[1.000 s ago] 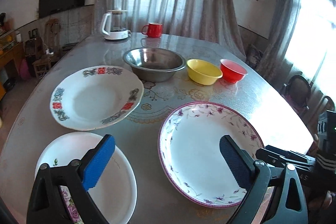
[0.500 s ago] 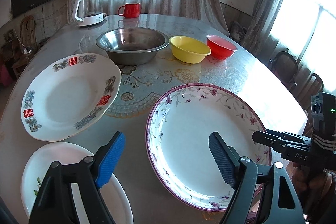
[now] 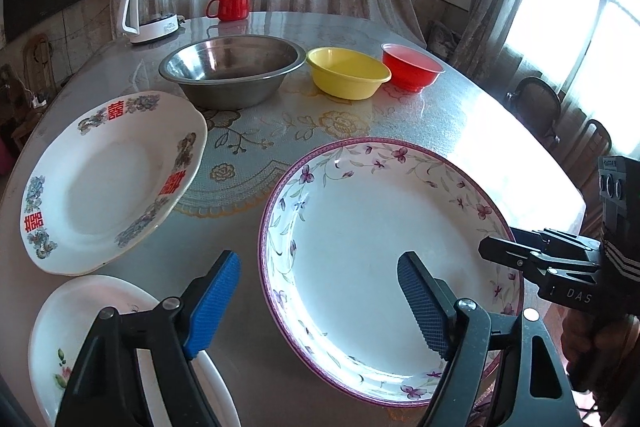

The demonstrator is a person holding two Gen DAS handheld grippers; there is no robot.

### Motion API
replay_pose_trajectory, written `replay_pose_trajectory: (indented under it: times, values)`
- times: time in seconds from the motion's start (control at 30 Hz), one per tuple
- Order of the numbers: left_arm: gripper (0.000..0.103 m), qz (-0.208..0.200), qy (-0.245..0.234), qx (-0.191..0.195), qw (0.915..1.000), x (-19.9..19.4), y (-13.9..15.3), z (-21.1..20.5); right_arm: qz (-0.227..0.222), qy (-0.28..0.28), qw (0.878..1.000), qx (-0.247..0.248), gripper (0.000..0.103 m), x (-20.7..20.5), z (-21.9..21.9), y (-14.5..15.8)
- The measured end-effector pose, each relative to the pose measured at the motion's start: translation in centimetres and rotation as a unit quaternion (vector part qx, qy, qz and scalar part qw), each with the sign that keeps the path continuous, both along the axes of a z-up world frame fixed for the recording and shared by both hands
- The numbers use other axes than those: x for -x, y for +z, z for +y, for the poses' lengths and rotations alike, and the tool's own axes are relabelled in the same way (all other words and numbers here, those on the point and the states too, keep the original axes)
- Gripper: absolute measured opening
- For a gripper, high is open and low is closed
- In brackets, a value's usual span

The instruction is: Organize plates and bowls

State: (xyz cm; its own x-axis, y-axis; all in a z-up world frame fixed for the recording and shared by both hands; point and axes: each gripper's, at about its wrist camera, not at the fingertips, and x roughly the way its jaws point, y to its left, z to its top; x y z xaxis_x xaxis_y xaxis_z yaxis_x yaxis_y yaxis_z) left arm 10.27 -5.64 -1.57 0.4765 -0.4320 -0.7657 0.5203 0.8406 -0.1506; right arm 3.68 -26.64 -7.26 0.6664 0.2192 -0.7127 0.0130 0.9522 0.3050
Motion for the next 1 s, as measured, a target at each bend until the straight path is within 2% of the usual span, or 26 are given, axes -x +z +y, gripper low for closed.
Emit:
replay_pose_trajectory:
  times: [0.03, 0.07, 0.1, 0.13, 0.37, 0.5, 0.7, 0.9, 1.0]
  values:
    - [0.067, 0.004, -0.005, -0.008, 0.9999, -0.2, -0.3, -0.3, -0.001, 0.002, 1.0, 0.005, 0.04, 0.0, 0.1, 0.0]
    - [0.059, 0.004, -0.002, -0.021, 0.9998, -0.4, -0.6, -0.5, -0.002, 0.004, 1.0, 0.01, 0.033, 0.0, 0.2, 0.0]
    - [0.057, 0.004, -0.002, -0.028, 0.9996, -0.6, -0.8, -0.5, -0.004, 0.005, 1.0, 0.017, 0.023, 0.0, 0.3, 0.0]
    - [0.056, 0.005, -0.003, -0.029, 0.9996, -0.8, -0.9, -0.5, -0.003, 0.0, 1.0, 0.031, 0.021, 0.0, 0.4, 0.0]
    - [0.038, 0.007, -0.026, -0.048, 0.9985, -2.0, -1.4, -0.2, 0.006, 0.017, 0.999, 0.027, 0.02, -0.3, 0.0, 0.0]
    - [0.034, 0.014, -0.023, -0.036, 0.999, -2.5, -1.6, 0.1, 0.004, 0.018, 0.999, 0.03, 0.02, -0.3, 0.1, -0.1]
    - [0.034, 0.021, 0.025, -0.011, 0.9994, -2.5, -1.6, 0.2, 0.001, 0.014, 1.0, 0.017, 0.018, -0.5, -0.2, -0.1]
    - [0.034, 0.024, 0.048, 0.005, 0.9986, -2.4, -1.6, 0.4, 0.001, 0.015, 1.0, 0.02, 0.016, -0.9, -0.3, 0.0]
    - [0.033, 0.0, 0.071, 0.013, 0.9974, -1.9, -1.2, 0.6, -0.007, 0.013, 1.0, 0.017, 0.015, -0.9, -0.4, 0.1]
